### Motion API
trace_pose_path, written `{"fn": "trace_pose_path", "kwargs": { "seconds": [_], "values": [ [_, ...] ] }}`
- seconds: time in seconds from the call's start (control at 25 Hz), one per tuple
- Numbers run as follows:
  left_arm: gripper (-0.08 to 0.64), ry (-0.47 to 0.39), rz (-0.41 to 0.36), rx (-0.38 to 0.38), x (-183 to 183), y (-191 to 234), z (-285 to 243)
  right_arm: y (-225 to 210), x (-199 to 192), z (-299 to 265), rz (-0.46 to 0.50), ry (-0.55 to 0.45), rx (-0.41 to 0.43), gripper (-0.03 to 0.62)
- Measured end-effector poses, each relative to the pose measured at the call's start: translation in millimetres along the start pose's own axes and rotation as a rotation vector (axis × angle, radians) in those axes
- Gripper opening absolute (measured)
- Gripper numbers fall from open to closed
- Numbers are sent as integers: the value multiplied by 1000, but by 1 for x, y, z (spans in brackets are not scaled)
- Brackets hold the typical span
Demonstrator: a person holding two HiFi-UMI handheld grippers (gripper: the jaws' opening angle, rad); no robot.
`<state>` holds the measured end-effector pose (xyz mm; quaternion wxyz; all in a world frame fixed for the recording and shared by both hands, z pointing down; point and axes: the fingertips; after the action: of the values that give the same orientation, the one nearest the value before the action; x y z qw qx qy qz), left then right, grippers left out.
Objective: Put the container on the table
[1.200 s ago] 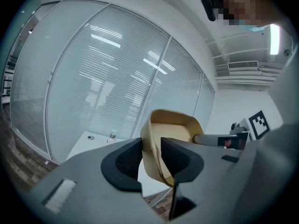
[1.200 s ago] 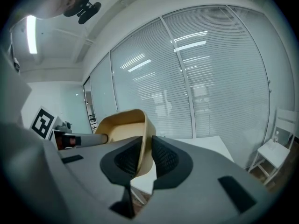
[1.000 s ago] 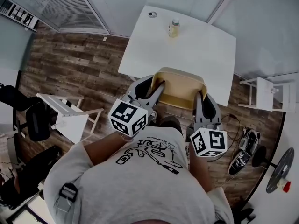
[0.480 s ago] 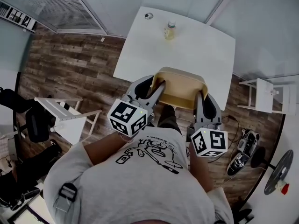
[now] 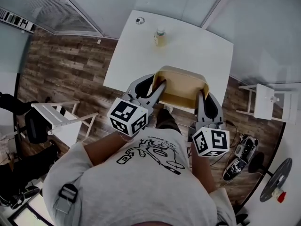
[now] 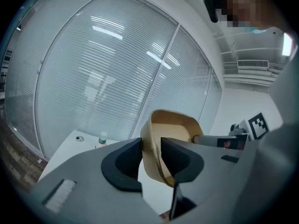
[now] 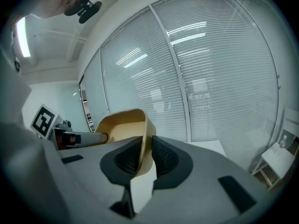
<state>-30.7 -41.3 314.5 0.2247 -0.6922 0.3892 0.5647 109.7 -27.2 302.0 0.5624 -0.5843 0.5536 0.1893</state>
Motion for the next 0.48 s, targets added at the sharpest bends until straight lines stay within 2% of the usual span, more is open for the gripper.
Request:
{"fn": "trace_pose_path", "kwargs": {
  "seconds": [0.48],
  "values": [
    [118, 0, -5, 72, 32, 2, -80, -62, 50, -49, -10, 26, 61, 21]
  ]
}}
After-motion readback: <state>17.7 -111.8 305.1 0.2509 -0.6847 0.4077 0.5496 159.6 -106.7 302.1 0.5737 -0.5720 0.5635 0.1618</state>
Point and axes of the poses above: the fingertips, and each gripper's own axes: z backward along the fingers, y to its left, x out of its top, and after that the axes turned 15 degrees about -z, right-handed
